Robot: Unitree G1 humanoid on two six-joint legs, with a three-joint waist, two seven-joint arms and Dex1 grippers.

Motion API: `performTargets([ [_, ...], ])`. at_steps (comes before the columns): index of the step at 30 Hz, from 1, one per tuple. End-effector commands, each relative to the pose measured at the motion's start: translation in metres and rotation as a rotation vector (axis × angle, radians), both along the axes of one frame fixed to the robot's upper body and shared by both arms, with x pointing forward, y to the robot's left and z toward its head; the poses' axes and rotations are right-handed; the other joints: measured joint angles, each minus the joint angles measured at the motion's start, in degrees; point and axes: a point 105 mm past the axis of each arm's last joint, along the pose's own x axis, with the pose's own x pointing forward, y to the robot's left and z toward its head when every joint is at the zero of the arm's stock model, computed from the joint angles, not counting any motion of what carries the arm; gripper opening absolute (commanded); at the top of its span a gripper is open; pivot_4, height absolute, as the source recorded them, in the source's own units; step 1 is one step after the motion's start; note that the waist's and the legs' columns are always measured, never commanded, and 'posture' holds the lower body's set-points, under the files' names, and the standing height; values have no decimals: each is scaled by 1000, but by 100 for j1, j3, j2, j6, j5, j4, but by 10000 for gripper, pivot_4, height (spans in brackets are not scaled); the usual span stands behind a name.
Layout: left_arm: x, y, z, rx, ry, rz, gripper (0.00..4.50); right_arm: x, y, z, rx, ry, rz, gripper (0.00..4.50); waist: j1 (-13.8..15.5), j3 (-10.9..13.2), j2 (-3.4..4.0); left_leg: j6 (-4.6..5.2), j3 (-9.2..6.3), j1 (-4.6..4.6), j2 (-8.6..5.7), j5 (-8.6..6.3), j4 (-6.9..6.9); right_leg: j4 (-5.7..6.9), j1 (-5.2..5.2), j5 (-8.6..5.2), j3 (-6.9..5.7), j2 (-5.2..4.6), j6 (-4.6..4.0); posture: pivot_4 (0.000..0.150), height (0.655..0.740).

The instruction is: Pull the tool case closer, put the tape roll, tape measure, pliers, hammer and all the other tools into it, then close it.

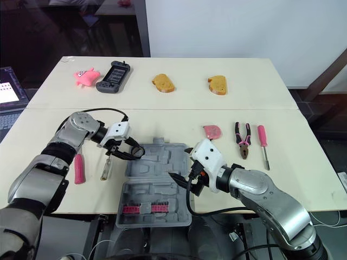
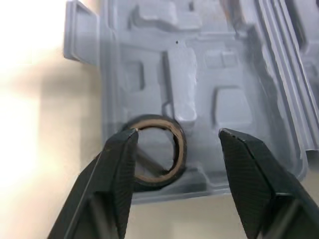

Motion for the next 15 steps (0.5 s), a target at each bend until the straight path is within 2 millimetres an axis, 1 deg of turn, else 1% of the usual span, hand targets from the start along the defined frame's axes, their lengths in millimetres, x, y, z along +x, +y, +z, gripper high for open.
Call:
performTargets([
  [1,5,-2,25,-56,-66,-15,24277,-1,-1,10,7,-49,4,45000,0,0,0,0,0,0,0,0,0,0,0,0,0,0,0,1500,7400],
  [4,4,0,29,-107,-58,9,24277,-1,-1,9,8,-49,4,45000,-1,0,0,0,0,0,0,0,0,0,0,0,0,0,0,1500,7400],
  [8,4,8,22,-141,-48,73,24277,-1,-1,9,8,-49,2,45000,-13,0,0,0,0,1,0,0,-1,0,-1,0,0,0,0,1500,7400],
  [15,6,7,16,-228,-55,149,24277,-2,-1,7,7,-43,2,45000,11,0,0,0,0,0,0,0,1,0,1,0,0,-1,0,1500,7400],
])
